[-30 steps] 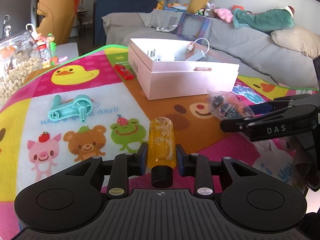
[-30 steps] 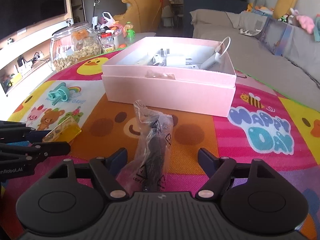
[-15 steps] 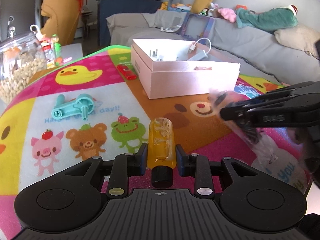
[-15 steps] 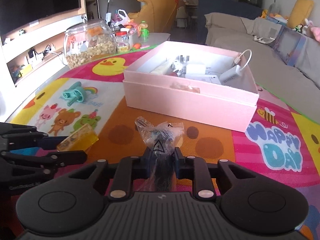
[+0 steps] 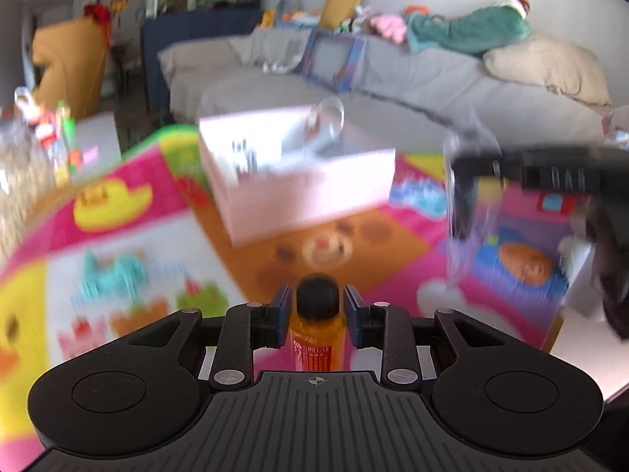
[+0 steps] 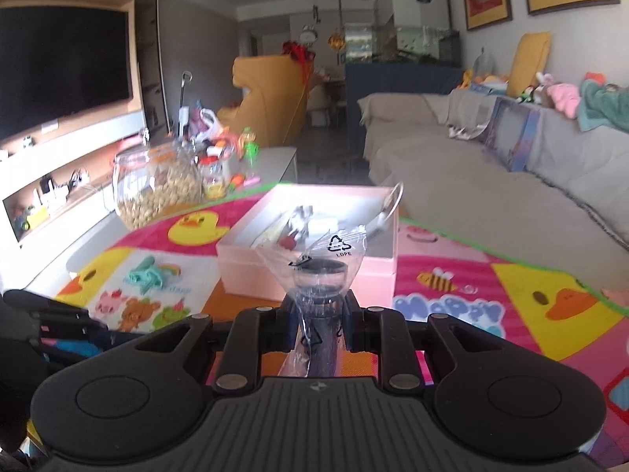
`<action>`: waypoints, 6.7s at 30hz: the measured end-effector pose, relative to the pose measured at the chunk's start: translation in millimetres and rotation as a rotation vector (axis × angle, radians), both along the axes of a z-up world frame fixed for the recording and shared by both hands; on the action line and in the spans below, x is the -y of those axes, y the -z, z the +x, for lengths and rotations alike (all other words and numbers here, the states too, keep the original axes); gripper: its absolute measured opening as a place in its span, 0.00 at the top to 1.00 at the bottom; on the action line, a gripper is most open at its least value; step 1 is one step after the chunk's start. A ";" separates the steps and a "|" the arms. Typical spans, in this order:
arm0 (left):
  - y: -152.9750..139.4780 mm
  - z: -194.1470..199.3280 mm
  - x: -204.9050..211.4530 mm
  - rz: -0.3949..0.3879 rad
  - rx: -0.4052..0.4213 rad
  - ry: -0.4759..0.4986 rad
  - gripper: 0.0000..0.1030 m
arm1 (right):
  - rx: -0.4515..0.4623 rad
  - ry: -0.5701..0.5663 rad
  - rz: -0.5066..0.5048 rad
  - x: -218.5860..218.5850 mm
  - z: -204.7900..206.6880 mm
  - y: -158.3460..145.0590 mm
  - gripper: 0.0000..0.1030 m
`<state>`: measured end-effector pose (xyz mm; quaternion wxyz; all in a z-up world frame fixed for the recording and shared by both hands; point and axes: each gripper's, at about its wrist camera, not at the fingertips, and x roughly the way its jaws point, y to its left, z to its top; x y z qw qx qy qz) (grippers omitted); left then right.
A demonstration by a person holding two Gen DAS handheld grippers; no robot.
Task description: Organize rigid objects
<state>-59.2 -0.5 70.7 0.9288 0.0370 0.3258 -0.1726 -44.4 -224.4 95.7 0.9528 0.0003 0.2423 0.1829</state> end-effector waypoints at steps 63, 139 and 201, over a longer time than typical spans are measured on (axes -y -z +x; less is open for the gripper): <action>59.7 56.2 -166.6 -0.420 0.030 -0.417 0.74 | -0.296 -0.220 -0.286 -211.5 231.6 -20.0 0.73; 62.3 58.3 -158.7 -0.410 -0.287 -0.246 0.74 | -0.220 -0.207 -0.132 -98.9 68.9 94.0 0.13; 41.9 78.4 -68.8 0.041 -0.160 0.153 0.50 | -0.233 -0.236 -0.096 -85.0 66.9 92.9 0.08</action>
